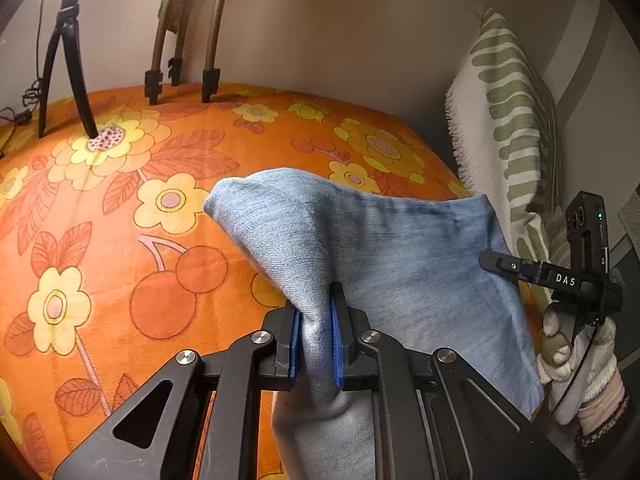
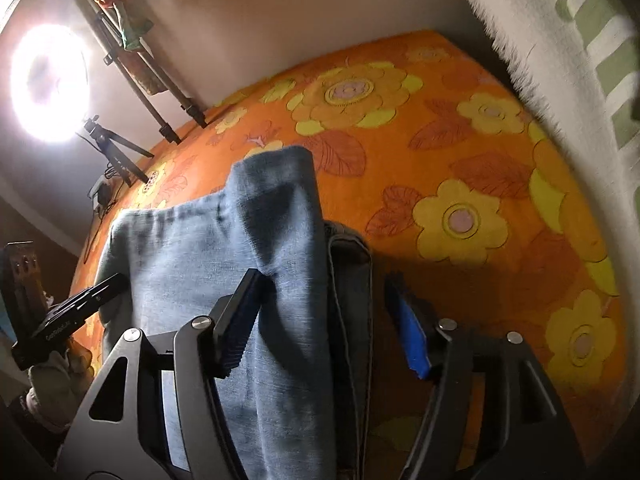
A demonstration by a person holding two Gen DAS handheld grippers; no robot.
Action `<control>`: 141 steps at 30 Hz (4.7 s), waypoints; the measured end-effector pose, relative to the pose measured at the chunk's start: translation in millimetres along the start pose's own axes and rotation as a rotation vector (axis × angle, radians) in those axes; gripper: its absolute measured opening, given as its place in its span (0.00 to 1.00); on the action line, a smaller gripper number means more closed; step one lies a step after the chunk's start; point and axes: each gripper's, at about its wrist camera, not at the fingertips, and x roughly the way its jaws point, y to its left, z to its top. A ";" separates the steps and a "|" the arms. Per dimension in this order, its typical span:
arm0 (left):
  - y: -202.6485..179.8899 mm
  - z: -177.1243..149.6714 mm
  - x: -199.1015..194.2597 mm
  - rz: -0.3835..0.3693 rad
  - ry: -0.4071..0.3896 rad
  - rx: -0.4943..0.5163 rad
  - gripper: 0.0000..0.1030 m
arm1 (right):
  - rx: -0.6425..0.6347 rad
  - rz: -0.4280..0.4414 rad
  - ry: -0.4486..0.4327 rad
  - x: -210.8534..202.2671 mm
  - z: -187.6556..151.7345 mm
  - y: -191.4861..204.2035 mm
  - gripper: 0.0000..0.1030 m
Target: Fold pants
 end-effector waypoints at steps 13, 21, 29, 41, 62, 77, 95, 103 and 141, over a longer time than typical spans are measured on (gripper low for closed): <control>4.3 0.3 5.2 -0.003 0.013 -0.029 0.11 | 0.036 0.160 0.056 24.5 -8.9 7.1 0.36; -7.9 5.2 -17.6 -0.005 -0.036 0.011 0.10 | -0.047 0.071 -0.028 -4.3 -10.0 38.9 0.11; -24.7 13.7 -53.7 -0.019 -0.099 0.092 0.10 | -0.060 0.057 -0.128 -49.3 -9.9 58.6 0.09; -36.0 49.1 -92.3 -0.024 -0.214 0.148 0.09 | -0.115 0.043 -0.262 -105.1 15.1 97.1 0.09; -18.5 161.4 -10.7 0.009 -0.269 0.160 0.09 | -0.140 -0.034 -0.289 -41.8 155.3 89.6 0.09; 11.5 194.7 88.2 0.097 -0.209 0.129 0.09 | -0.161 -0.098 -0.184 77.9 211.9 56.9 0.09; 10.1 193.0 73.6 0.187 -0.205 0.128 0.19 | -0.095 -0.233 -0.214 79.6 215.9 42.2 0.30; -3.8 178.8 45.2 0.167 -0.221 0.151 0.20 | -0.135 -0.244 -0.227 48.2 192.4 56.9 0.30; -49.0 49.8 -114.6 0.053 -0.271 0.199 0.56 | -0.200 -0.369 -0.445 -114.9 19.3 156.4 0.88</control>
